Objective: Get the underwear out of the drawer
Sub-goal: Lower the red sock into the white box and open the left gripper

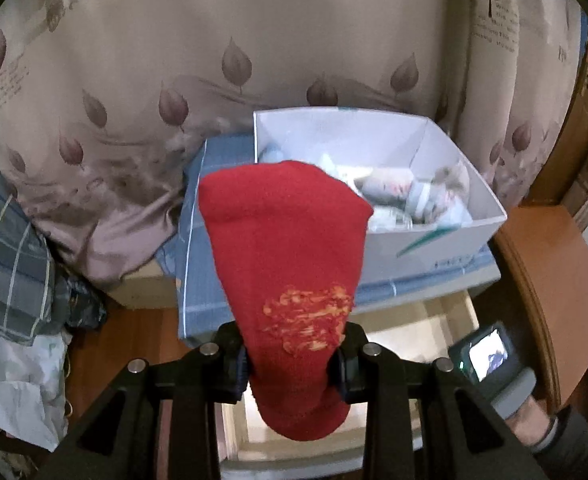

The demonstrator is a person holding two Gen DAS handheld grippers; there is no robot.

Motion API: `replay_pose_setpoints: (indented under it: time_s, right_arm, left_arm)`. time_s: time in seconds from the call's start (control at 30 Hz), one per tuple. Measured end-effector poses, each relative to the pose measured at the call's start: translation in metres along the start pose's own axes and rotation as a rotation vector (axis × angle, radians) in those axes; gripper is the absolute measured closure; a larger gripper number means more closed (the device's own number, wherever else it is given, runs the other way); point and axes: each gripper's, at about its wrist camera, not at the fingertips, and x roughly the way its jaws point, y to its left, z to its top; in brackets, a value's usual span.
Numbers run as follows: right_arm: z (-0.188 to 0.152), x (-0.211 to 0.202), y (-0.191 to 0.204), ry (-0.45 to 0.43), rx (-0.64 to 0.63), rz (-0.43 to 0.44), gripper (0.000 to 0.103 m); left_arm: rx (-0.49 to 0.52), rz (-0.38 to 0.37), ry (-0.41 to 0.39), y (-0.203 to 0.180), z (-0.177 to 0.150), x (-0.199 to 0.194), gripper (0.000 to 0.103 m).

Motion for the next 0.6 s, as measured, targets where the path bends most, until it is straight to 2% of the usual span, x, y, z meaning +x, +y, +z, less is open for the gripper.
replay_pose_setpoints:
  time_s: [0.33, 0.6]
  right_arm:
    - [-0.002, 0.0, -0.002, -0.002, 0.002, 0.001, 0.056]
    - [0.004, -0.002, -0.004, -0.01, 0.006, 0.005, 0.056]
  left_arm:
    - [0.034, 0.017, -0.082, -0.019, 0.051, 0.017, 0.071]
    - [0.042, 0.038, -0.052, -0.029, 0.081, 0.057, 0.071]
